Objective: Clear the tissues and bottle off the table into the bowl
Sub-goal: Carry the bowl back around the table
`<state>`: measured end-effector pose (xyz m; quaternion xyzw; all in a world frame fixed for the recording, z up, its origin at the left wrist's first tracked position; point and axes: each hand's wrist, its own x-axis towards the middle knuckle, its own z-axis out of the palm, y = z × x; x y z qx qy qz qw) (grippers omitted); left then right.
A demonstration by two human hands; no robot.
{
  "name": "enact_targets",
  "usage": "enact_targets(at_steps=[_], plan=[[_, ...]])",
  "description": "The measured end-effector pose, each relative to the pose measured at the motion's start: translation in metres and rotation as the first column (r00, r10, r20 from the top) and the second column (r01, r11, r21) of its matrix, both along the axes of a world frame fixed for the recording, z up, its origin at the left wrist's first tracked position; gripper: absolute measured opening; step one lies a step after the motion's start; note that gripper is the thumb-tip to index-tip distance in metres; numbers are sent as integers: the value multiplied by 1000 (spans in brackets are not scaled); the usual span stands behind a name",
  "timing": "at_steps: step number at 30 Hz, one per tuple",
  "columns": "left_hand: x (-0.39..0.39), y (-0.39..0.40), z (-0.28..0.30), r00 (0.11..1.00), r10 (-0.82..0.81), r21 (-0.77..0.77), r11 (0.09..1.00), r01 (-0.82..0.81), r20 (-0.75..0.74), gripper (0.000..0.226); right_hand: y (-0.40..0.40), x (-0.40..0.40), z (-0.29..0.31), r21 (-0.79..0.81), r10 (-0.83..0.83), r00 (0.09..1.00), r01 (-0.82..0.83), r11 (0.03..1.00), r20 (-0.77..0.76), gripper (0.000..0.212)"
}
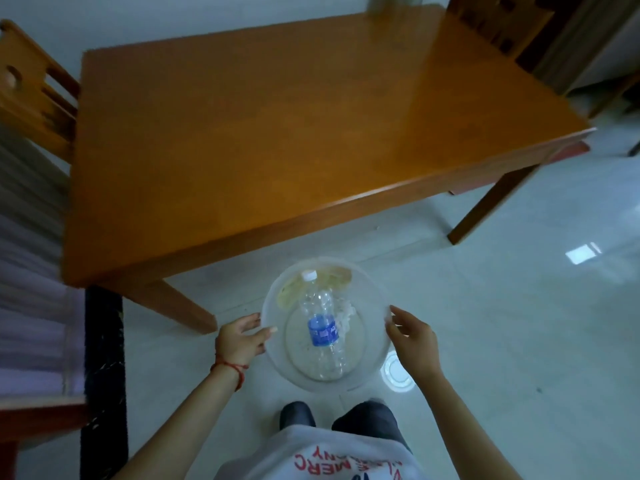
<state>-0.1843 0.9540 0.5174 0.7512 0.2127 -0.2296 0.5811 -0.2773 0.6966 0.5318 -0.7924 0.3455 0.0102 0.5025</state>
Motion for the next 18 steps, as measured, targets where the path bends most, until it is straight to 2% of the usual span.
enact_targets(at_steps=[7, 18], plan=[[-3, -120, -5, 987, -160, 55, 986, 159, 8, 47, -104, -41, -4, 29, -157, 988, 157, 987, -2, 30], [5, -299, -3, 926, -378, 7, 926, 378, -16, 49, -242, -90, -6, 27, -417, 909, 416, 909, 13, 29]])
